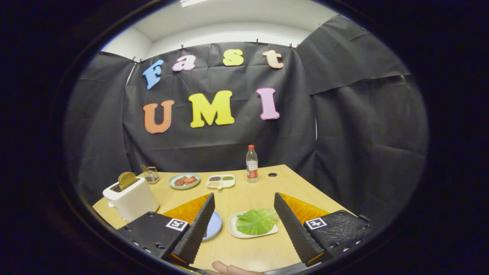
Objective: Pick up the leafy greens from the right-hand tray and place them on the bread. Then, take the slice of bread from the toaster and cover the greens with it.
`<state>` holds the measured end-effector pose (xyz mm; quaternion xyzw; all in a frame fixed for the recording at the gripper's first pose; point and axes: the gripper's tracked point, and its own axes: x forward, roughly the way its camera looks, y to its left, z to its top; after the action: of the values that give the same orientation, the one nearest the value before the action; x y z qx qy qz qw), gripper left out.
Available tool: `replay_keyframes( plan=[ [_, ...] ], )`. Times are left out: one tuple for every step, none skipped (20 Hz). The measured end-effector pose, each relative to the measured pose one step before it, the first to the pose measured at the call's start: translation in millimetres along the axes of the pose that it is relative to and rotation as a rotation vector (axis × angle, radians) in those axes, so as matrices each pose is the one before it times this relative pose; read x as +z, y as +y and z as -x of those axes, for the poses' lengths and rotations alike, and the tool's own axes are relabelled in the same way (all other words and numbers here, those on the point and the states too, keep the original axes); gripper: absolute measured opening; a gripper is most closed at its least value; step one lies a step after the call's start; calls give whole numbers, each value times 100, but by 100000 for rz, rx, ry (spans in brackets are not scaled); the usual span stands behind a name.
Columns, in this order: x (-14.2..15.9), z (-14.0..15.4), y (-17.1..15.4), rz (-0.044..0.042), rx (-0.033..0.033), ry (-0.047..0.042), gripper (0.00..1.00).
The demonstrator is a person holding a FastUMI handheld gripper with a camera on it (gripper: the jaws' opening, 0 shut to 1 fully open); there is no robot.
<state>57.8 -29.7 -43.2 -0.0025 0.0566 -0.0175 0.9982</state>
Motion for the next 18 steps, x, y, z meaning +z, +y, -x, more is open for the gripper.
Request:
replay_keyframes(
  plan=[
    [-405,-881,-256,1162,-403,1233,95],
    [-377,-951,-448,1023,-961,1001,95],
    [-257,-1034,-425,834,-1211,932,95],
    [-490,-1040,-412,814,-1158,1497,95],
    [-428,-1042,-334,533,-792,1691,95],
    [-490,-1134,-325,495,-656,1829,95],
    [-401,-1180,-416,535,-884,2121,95],
    [-494,-1265,-350,830,-684,1835,95],
    [-504,-1208,-460,799,-1056,2320,95],
    [-634,-1368,-377,1126,-786,2125,95],
    [-642,-1353,-517,1124,-1471,3025,95],
    [-688,-1305,-293,1014,-461,2603,95],
    [-647,-1152,-334,683,-520,3145,95],
    [-706,-1193,-298,343,-143,3014,96],
    [-655,-1107,-208,-27,265,2987,95],
    [-712,-1085,-111,-387,193,2647,95],
    [-561,-903,-279,-161,28,2506,95],
    [-764,-779,-483,-136,-975,2904,95]
  ],
)
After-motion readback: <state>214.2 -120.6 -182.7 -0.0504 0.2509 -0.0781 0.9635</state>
